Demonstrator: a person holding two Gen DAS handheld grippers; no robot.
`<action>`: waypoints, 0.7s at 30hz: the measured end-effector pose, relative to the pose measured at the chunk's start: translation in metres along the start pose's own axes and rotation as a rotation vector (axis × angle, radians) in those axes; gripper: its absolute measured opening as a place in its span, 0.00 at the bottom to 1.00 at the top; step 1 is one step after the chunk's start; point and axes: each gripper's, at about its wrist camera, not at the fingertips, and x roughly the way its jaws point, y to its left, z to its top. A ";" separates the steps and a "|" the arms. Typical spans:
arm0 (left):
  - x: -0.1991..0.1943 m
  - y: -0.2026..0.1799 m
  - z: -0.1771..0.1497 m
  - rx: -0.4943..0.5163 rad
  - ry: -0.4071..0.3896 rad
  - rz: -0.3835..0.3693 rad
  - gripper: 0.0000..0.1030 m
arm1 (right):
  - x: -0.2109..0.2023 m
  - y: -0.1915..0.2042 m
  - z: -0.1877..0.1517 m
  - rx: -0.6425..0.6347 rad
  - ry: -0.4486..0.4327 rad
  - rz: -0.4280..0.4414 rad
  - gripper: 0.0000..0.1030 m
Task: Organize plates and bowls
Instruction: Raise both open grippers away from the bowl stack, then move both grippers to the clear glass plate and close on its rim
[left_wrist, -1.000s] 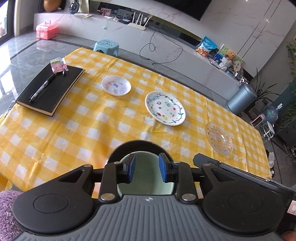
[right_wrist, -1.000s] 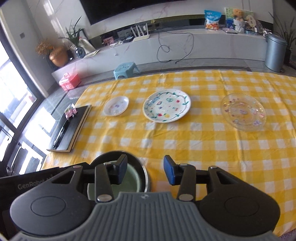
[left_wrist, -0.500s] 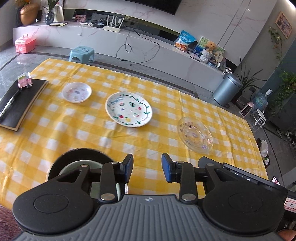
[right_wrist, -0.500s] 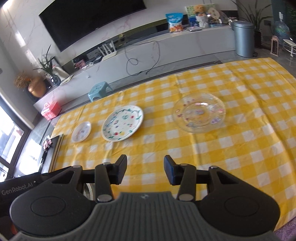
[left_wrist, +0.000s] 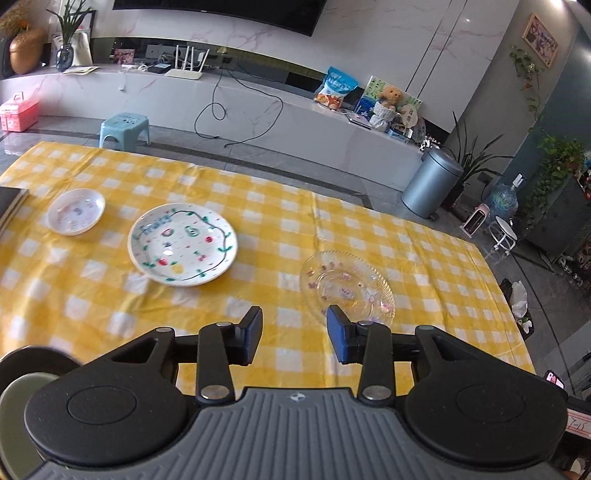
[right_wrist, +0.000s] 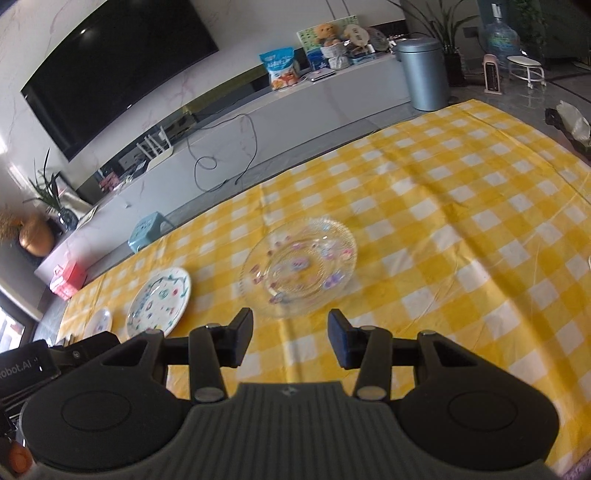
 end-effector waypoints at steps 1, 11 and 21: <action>0.007 -0.002 0.001 0.000 0.005 -0.001 0.43 | 0.004 -0.004 0.002 0.004 -0.007 0.000 0.43; 0.075 -0.017 0.007 0.013 0.001 0.002 0.43 | 0.054 -0.034 0.018 -0.048 -0.123 -0.033 0.48; 0.136 -0.020 0.009 0.022 0.014 0.006 0.43 | 0.105 -0.055 0.036 -0.075 -0.116 -0.006 0.47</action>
